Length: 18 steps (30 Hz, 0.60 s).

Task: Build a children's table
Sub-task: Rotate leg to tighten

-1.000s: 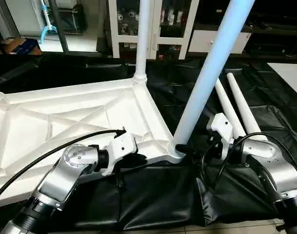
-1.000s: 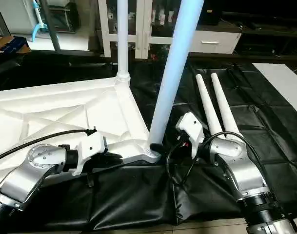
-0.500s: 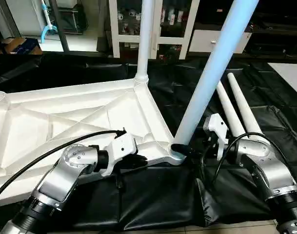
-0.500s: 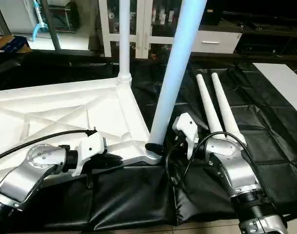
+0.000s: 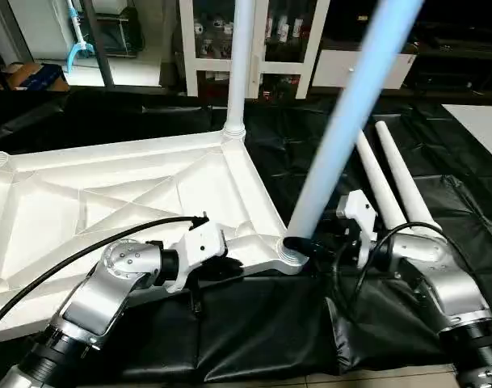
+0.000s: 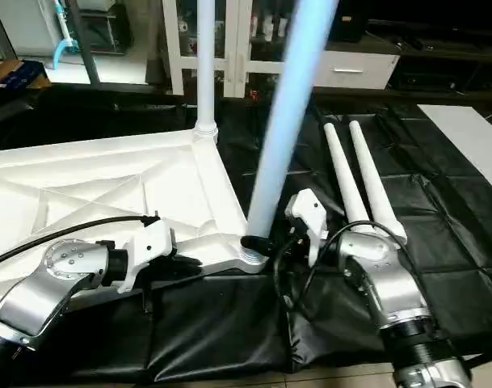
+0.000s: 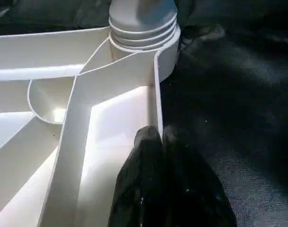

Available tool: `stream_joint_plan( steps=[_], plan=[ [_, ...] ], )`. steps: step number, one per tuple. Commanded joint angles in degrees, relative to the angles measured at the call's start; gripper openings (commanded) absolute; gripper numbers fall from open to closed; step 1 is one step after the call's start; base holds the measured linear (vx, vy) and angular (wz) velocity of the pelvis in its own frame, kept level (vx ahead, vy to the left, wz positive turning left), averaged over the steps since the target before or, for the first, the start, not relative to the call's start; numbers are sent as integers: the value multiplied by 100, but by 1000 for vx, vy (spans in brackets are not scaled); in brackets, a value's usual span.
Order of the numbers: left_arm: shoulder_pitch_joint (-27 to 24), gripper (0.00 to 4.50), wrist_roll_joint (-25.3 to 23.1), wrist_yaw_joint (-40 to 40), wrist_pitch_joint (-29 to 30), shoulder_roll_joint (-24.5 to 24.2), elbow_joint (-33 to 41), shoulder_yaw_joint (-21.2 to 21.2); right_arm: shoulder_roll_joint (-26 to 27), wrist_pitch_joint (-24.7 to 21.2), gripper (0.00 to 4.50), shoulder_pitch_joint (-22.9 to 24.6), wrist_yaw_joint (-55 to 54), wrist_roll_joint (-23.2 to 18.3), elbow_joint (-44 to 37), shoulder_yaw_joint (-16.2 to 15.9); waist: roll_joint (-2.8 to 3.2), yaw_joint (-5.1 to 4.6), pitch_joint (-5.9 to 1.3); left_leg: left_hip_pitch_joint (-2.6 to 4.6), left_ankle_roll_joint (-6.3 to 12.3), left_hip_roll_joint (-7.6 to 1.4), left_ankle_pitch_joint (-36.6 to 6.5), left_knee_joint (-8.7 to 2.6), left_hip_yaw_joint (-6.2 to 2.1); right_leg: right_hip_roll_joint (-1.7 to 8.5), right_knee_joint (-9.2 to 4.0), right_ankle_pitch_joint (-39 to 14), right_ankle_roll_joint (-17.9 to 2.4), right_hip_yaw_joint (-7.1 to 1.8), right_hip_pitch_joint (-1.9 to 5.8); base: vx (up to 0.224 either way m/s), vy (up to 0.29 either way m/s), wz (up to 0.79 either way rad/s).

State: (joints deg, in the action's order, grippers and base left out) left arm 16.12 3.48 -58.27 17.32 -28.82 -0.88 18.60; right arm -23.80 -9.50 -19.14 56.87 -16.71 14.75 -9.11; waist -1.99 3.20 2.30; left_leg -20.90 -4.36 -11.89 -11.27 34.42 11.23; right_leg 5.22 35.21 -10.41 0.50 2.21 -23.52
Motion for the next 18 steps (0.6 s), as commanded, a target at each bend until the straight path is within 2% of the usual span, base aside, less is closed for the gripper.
stream_joint_plan(
  steps=[1,2,3,4,5,6,7,8,9,10,12,13,14,17,18],
  plan=[
    [26,0,-22,-29,68,112,206,230,130,-205,188,-44,-724,396,351,-44,47,-29,-289,66,49,-107,-1371,-457,-43,170,-395,-1136,-1217,-162,239,0,0,0],
    [36,0,-34,-2,87,126,194,231,155,-225,188,-57,-789,426,373,-51,50,-42,-273,67,3,-109,-1494,-474,-52,172,-414,-1341,-1164,-160,236,0,0,0],
    [83,0,-80,114,161,189,138,226,244,-293,188,-114,-1039,532,471,-68,47,-72,-258,89,-86,-105,-1771,-484,-64,177,-451,-1775,-1051,-157,215,0,0,0],
    [196,0,-159,373,339,340,-1,193,444,-399,187,-258,-1576,676,709,-7,45,-100,-247,101,-137,-101,-1884,-488,-65,176,-470,-1976,-1023,-159,188,0,0,0],
    [331,0,-279,655,472,493,-168,174,655,-557,187,-418,-2103,764,965,81,44,-153,-215,114,-252,-79,-2139,-498,-93,169,-518,-2469,-880,-142,160,0,0,0],
    [424,0,-361,841,554,595,-282,162,795,-659,187,-526,-2449,819,1136,144,36,-179,-230,127,-304,-70,-2220,-500,-109,178,-536,-2667,-800,-133,164,-61,1,-7],
    [729,0,-475,1453,910,1024,-642,48,1231,-785,187,-865,-3456,854,1657,397,28,-212,-250,108,-376,-64,-2222,-500,-142,207,-553,-2922,-626,-123,173,-67,9,-12],
    [729,0,-475,1453,910,1024,-642,48,1231,-785,187,-865,-3456,854,1657,397,28,-212,-250,108,-376,-64,-2222,-500,-142,207,-553,-2922,-626,-123,173,-67,9,-12],
    [867,0,-491,1720,1073,1226,-798,-26,1419,-780,187,-1015,-3863,844,1874,516,31,-214,-258,126,-409,-51,-2272,-496,-170,212,-598,-3045,-521,-96,155,-56,11,-10],
    [1116,0,-489,2244,1361,1611,-1073,-215,1744,-629,187,-1270,-4508,770,2235,744,28,-231,-257,129,-406,-47,-2314,-485,-159,204,-596,-3005,-527,-98,135,0,0,0],
    [1327,0,-449,2639,1492,1932,-1293,-386,2019,-444,187,-1493,-5124,699,2540,959,27,-261,-274,133,-385,-26,-2360,-477,-159,189,-611,-2790,-535,-86,115,0,0,0],
    [1558,0,-328,2975,1554,2274,-1516,-582,2286,-253,186,-1748,-5554,639,2861,1065,24,-265,-299,129,-367,-23,-2296,-466,-155,183,-593,-2549,-593,-88,119,0,0,0],
    [1567,0,-323,2985,1556,2287,-1524,-589,2297,-243,186,-1758,-5571,638,2874,1068,22,-272,-307,119,-346,-21,-2235,-466,-152,175,-584,-2400,-629,-91,123,0,0,0],
    [1735,0,-342,3175,1469,2470,-1715,-658,2514,-64,186,-2005,-5749,700,3132,1015,20,-239,-372,35,-167,-37,-1602,-440,-115,164,-466,-1298,-859,-114,185,0,0,0],
    [1765,0,-372,3202,1436,2495,-1757,-664,2556,-39,186,-2063,-5774,728,3193,998,17,-244,-371,21,-128,-36,-1509,-434,-107,155,-452,-1170,-899,-112,190,0,0,0]
  ],
)
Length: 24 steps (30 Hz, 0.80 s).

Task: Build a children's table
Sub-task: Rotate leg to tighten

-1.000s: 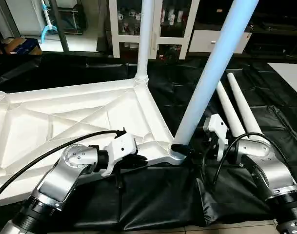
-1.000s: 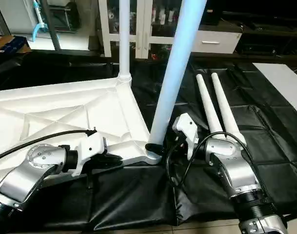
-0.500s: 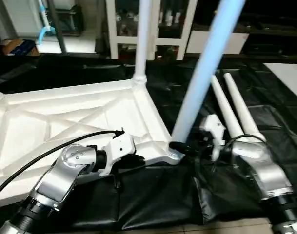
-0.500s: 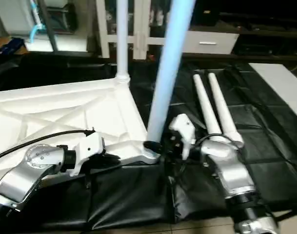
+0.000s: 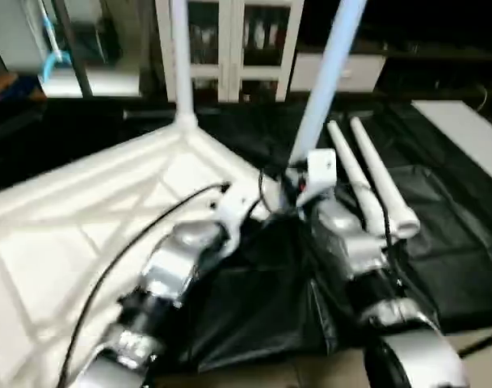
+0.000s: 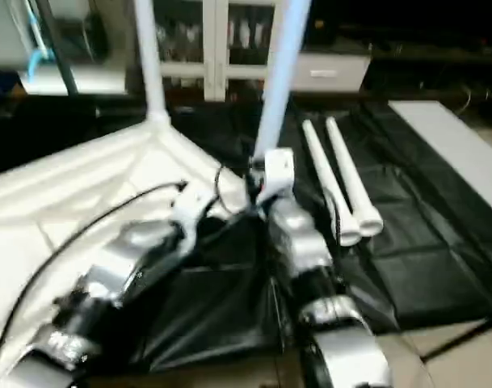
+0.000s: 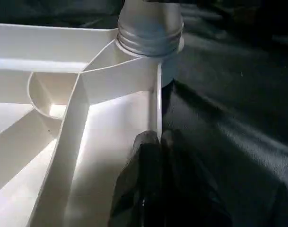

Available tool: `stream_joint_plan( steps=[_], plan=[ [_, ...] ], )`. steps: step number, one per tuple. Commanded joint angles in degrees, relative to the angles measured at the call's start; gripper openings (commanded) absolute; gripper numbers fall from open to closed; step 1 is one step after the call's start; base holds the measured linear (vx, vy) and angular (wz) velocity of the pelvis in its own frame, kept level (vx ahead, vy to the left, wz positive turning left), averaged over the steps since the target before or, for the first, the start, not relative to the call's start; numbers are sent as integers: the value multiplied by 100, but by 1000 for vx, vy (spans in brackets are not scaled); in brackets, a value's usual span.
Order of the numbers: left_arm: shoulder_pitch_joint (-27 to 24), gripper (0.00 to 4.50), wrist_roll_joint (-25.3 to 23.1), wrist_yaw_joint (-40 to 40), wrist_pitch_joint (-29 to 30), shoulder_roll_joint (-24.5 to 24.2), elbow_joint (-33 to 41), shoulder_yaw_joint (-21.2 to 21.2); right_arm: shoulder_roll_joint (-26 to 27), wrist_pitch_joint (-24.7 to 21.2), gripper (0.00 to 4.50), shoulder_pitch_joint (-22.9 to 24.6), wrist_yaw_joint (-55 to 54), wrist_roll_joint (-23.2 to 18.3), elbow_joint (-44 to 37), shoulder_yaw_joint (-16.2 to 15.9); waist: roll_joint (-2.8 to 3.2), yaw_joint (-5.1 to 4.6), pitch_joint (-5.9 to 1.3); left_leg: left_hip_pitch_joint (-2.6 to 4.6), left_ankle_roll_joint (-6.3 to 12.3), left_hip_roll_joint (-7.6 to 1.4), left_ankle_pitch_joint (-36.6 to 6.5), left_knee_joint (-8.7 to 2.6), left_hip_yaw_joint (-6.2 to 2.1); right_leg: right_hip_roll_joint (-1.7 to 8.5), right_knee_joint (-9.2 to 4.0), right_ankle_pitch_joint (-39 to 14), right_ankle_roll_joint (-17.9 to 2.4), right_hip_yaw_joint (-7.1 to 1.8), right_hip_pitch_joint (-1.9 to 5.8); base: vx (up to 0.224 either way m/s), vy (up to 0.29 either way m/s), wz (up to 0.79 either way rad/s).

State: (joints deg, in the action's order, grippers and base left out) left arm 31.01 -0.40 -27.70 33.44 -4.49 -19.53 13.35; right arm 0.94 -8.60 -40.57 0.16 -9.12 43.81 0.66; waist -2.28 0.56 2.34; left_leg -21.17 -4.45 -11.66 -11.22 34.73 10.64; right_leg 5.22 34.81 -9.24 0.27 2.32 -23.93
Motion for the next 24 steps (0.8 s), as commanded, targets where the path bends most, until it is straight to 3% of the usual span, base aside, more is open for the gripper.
stream_joint_plan(
  steps=[1,4,5,6,10,13,16,18,21,24],
  plan=[
    [263,0,-76,92,-275,-3,78,-113,165,46,186,-4,70,-46,299,51,34,35,-381,22,-10,-43,-1294,-440,-24,165,-384,-1053,-947,-128,249,0,0,0],
    [217,0,-99,41,-313,-80,96,-98,241,175,186,-31,268,-247,244,230,56,58,-409,19,122,-58,-853,-415,-10,159,-304,-407,-1105,-129,282,38,-10,0],
    [113,0,-113,-93,-427,-215,174,-42,169,297,186,16,628,-238,76,150,47,72,-410,15,194,-59,-633,-404,-3,146,-266,-55,-1202,-127,302,55,-10,-1],
    [103,0,-118,-109,-442,-230,180,-31,155,320,221,20,655,-214,64,124,51,89,-412,9,259,-60,-506,-399,-4,149,-239,129,-1276,-125,324,0,0,0],
    [-180,0,-43,-463,-612,-526,439,68,-138,378,262,441,1570,-194,-822,-322,37,119,-412,5,446,-77,-323,-385,7,161,-215,446,-1396,-137,363,0,0,0],
    [-357,0,25,-711,-701,-713,626,116,-349,132,292,740,2098,-311,-1457,-505,61,143,-376,57,424,-104,-647,-412,27,165,-270,-57,-1409,-150,323,0,0,0],
    [-576,0,88,-1044,-871,-958,854,183,-725,-80,317,1083,2665,-289,-2095,-790,64,177,-359,59,335,-122,-743,-428,23,151,-281,-283,-1292,-154,312,0,0,0],
    [-800,0,170,-1383,-1058,-1214,1088,232,-1085,-207,344,1395,3039,-226,-2547,-931,61,169,-320,77,205,-116,-1060,-457,28,146,-344,-786,-1230,-160,287,0,0,0],
    [-1190,0,441,-2112,-1352,-1626,1580,326,-1547,-253,368,1716,3396,-150,-2847,-917,63,152,-278,90,16,-132,-1627,-503,10,167,-423,-1633,-979,-180,233,0,0,0],
    [-1336,0,560,-2426,-1399,-1791,1839,406,-1781,-223,387,1792,3698,-158,-2875,-948,82,155,-289,103,-24,-130,-1618,-501,8,157,-419,-1591,-979,-183,206,0,0,0]
  ],
)
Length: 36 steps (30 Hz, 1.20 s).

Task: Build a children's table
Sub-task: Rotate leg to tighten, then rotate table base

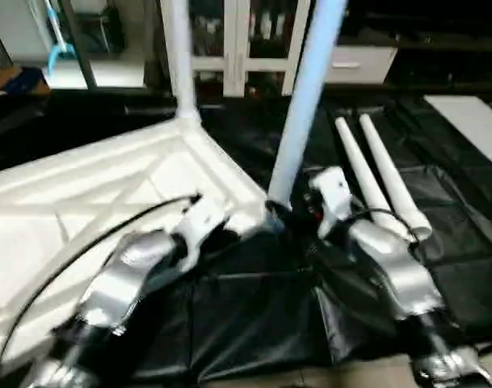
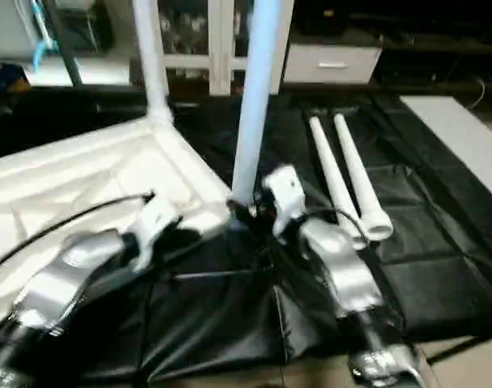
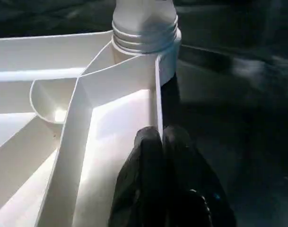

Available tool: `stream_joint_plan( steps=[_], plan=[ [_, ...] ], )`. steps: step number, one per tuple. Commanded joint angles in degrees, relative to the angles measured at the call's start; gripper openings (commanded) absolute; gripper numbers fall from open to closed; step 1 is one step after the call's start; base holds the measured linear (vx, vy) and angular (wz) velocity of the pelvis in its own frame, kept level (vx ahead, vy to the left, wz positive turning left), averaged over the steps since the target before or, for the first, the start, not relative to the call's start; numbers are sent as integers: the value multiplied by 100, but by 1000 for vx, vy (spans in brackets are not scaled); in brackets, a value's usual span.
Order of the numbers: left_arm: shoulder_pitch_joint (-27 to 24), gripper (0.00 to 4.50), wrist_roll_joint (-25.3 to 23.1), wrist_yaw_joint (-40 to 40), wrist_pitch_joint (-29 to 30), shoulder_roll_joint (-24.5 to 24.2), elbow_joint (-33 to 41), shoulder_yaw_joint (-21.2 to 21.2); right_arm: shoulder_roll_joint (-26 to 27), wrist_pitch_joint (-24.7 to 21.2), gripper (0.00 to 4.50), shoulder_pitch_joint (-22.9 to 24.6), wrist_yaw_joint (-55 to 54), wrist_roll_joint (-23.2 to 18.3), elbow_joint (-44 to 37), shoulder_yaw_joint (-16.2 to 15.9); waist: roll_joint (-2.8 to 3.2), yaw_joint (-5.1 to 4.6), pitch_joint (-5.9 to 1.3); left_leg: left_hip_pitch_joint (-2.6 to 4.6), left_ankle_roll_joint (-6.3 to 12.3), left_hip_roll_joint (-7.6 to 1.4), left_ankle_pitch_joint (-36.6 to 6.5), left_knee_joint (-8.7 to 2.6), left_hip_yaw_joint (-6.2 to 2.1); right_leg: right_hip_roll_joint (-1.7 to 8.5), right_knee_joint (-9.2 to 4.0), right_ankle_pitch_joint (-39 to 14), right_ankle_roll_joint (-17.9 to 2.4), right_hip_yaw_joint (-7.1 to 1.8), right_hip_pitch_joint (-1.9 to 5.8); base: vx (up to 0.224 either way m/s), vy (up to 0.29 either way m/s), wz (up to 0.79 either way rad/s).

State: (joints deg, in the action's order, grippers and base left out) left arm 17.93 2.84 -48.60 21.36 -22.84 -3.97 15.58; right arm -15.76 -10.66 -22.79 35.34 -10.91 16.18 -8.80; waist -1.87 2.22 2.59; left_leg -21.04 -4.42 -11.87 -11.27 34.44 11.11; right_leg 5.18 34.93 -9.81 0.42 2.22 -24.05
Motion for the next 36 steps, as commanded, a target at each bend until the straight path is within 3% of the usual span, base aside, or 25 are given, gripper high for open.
stream_joint_plan(
  steps=[1,4,10,16,36],
  plan=[
    [-97,0,302,-498,-183,-48,420,234,-256,-76,394,67,408,-30,-179,-27,41,5,-316,97,-2,-115,-1548,-467,-31,157,-419,-1405,-1023,-176,215,0,0,0],
    [-197,0,426,-747,-150,-170,651,299,-627,-83,426,166,888,-53,-289,-124,33,63,-307,85,70,-118,-1457,-462,-16,157,-396,-1232,-1060,-179,238,0,0,0],
    [-268,0,568,-964,-107,-223,856,309,-1026,92,426,246,1675,-201,-205,-96,11,79,-313,62,113,-112,-1354,-449,-15,170,-393,-1216,-1070,-180,251,0,0,0],
    [-274,0,602,-1003,-64,-264,900,298,-1014,16,373,295,2186,-607,-114,46,2,86,-321,58,219,-112,-1231,-435,-13,165,-374,-1068,-1173,-174,261,0,0,0],
    [-290,0,612,-1076,-54,-369,899,338,-1015,24,218,452,2457,-735,-93,136,12,90,-327,59,202,-108,-1162,-429,-15,160,-364,-993,-1216,-165,274,0,0,0]
  ],
)
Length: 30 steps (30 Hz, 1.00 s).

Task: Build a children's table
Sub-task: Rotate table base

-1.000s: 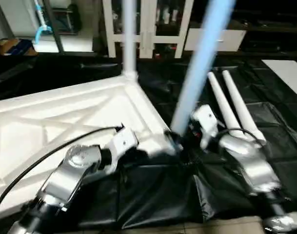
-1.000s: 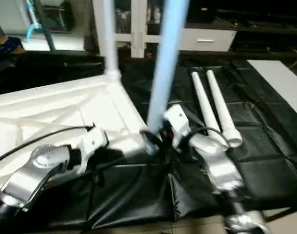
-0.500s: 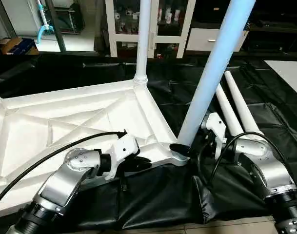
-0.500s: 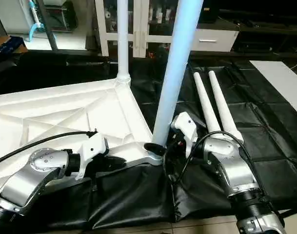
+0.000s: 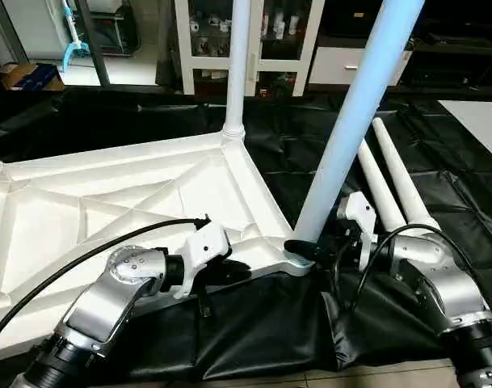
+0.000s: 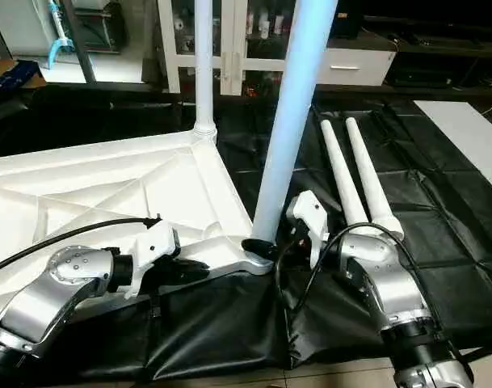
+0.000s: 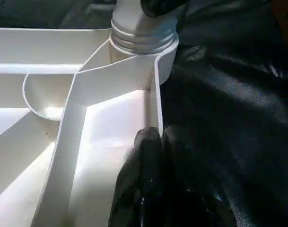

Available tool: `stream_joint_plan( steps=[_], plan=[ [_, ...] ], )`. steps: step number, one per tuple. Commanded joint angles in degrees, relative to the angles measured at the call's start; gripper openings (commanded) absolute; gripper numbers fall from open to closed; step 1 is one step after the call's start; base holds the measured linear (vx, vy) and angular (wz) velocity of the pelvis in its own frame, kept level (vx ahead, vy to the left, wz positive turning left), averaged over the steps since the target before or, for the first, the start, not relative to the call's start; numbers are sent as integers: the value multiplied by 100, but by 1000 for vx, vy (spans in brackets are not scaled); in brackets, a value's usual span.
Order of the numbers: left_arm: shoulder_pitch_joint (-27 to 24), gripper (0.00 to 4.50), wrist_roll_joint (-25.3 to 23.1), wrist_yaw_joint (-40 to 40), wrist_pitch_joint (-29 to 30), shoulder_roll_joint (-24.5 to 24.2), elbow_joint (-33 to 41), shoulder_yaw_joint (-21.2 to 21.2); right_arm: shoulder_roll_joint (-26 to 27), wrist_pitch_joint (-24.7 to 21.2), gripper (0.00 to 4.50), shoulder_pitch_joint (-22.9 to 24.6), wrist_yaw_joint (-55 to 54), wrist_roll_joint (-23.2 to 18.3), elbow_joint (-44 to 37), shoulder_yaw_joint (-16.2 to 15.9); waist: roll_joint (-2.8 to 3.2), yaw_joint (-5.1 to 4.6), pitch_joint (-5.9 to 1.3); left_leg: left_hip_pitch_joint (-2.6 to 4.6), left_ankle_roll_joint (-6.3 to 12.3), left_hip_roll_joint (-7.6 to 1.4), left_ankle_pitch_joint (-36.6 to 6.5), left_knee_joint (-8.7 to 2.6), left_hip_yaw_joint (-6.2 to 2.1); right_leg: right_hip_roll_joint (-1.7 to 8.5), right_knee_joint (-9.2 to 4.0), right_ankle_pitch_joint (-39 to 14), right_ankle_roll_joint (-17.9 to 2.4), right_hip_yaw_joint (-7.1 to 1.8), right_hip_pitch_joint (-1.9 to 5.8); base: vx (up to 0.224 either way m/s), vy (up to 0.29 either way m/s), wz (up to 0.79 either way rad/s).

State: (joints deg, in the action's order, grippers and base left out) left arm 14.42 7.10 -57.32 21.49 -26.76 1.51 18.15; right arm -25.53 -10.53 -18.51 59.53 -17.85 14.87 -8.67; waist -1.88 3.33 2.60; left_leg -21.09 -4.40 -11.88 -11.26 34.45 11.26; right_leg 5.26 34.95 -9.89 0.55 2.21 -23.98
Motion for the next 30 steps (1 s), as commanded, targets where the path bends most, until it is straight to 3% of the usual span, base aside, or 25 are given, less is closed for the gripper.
stream_joint_plan(
  steps=[1,5,11,13,15,16,17,18,19,23,25,28,30],
  plan=[
    [58,0,186,-207,-66,19,355,84,-33,10,208,27,39,-41,36,125,20,-19,-330,68,197,-109,-1169,-431,-31,157,-366,-1001,-1231,-163,268,0,0,0],
    [42,0,187,-233,-60,-4,368,101,12,10,197,21,-13,-22,57,125,19,-19,-333,69,177,-109,-1196,-433,-34,157,-370,-1064,-1216,-162,269,0,0,0],
    [184,0,-135,185,25,149,112,183,449,106,193,-223,-1225,535,659,125,18,-68,-327,75,42,-105,-1386,-452,-48,157,-399,-1401,-1115,-156,254,0,0,0],
    [503,0,-469,877,326,531,-310,197,1000,-10,193,-602,-2469,828,1395,203,26,-150,-297,78,-113,-76,-1598,-471,-52,151,-445,-1821,-1047,-152,211,0,0,0],
    [604,0,-532,1072,443,658,-426,186,1168,-17,192,-736,-2914,911,1631,260,15,-195,-320,66,-253,-67,-1690,-470,-86,176,-457,-2102,-918,-143,232,0,0,0],
    [785,0,-644,1512,702,894,-642,100,1364,-77,192,-926,-3442,965,1914,341,16,-180,-330,68,-257,-69,-1680,-471,-95,181,-457,-2094,-881,-136,245,0,0,0],
    [978,0,-686,1931,992,1165,-858,-18,1567,-98,191,-1128,-3999,1011,2212,440,10,-213,-303,77,-279,-70,-1707,-467,-67,163,-456,-2041,-894,-154,190,0,0,0],
    [1101,0,-704,2194,1176,1335,-996,-101,1691,-112,191,-1255,-4326,1032,2393,502,10,-206,-308,125,-311,-58,-1849,-450,-76,160,-475,-2194,-875,-140,165,0,0,0],
    [1273,0,-667,2550,1292,1604,-1195,-264,1891,-89,191,-1430,-4811,996,2638,654,5,-209,-315,117,-317,-55,-1837,-448,-76,156,-471,-2161,-859,-143,169,0,0,0],
    [1567,0,-551,3049,1363,2071,-1531,-542,2231,65,191,-1750,-5455,905,3077,854,-4,-162,-373,56,-171,-33,-1412,-423,-57,144,-418,-1315,-893,-136,230,0,0,0],
    [1944,0,-565,3600,1172,2523,-1985,-819,2620,455,191,-2171,-6189,994,3662,956,25,-166,-389,61,-95,-27,-1195,-402,-33,144,-389,-943,-1003,-138,209,0,0,0],
    [2065,0,-590,3732,1114,2598,-2113,-875,2756,669,191,-2336,-6309,1044,3874,923,10,-135,-424,33,41,-24,-816,-372,-26,141,-308,-339,-1123,-129,271,0,0,0],
    [2056,0,-612,3696,1135,2485,-2129,-883,2869,940,191,-2457,-5932,1026,3986,922,9,-123,-433,14,253,-25,-506,-355,-21,134,-249,179,-1240,-117,304,0,0,0]
  ],
)
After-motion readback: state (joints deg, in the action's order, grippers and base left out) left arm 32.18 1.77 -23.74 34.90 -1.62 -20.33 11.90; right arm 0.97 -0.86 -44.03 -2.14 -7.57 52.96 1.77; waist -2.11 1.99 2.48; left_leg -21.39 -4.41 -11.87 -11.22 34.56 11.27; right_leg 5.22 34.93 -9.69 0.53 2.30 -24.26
